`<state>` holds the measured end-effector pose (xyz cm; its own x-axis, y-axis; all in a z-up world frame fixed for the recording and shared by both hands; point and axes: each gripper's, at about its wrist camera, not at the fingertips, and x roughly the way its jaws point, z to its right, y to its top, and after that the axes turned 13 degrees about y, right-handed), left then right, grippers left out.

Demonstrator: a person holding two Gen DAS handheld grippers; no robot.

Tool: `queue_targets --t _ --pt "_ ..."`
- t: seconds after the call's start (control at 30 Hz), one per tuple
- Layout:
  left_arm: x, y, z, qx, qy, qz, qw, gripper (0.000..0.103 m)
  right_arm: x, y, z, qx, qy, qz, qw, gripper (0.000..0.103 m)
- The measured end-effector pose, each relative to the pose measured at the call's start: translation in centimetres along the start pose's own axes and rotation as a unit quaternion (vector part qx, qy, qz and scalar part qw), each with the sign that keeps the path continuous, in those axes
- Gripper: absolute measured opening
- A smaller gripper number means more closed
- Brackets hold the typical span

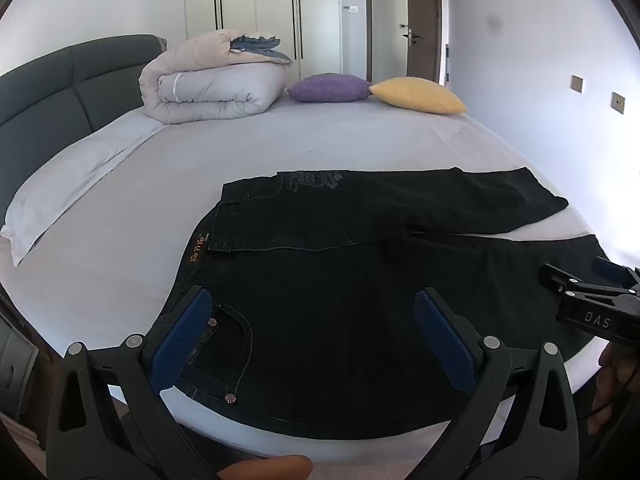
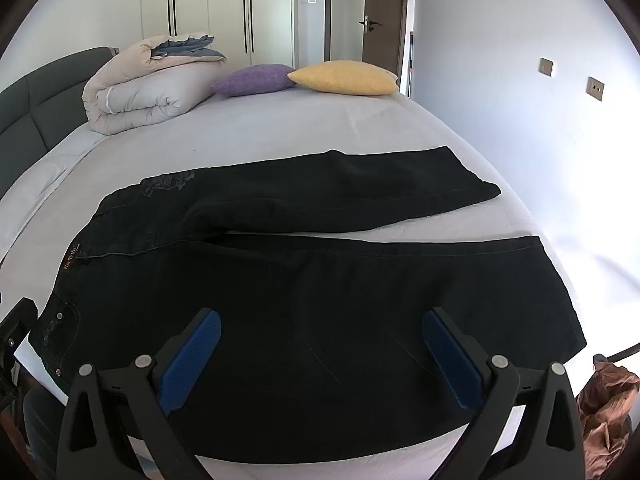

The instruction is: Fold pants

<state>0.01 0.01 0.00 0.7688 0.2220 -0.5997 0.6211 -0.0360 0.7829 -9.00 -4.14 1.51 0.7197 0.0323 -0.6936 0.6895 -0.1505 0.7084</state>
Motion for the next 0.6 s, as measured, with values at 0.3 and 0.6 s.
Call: queue_targets --t 0.3,0.6 --pt "0.14 -0.09 0.14 0.002 0.0 0.001 1.0 0.103 -0.09 0.12 0.19 0.001 0.003 -0.002 1.0 0.103" --pt "0.25 -0.51 -0.59 0.0 -0.001 0.0 1.0 0.103 0.2 -0.11 0.0 -0.001 0.001 -0.003 1.0 0.103"
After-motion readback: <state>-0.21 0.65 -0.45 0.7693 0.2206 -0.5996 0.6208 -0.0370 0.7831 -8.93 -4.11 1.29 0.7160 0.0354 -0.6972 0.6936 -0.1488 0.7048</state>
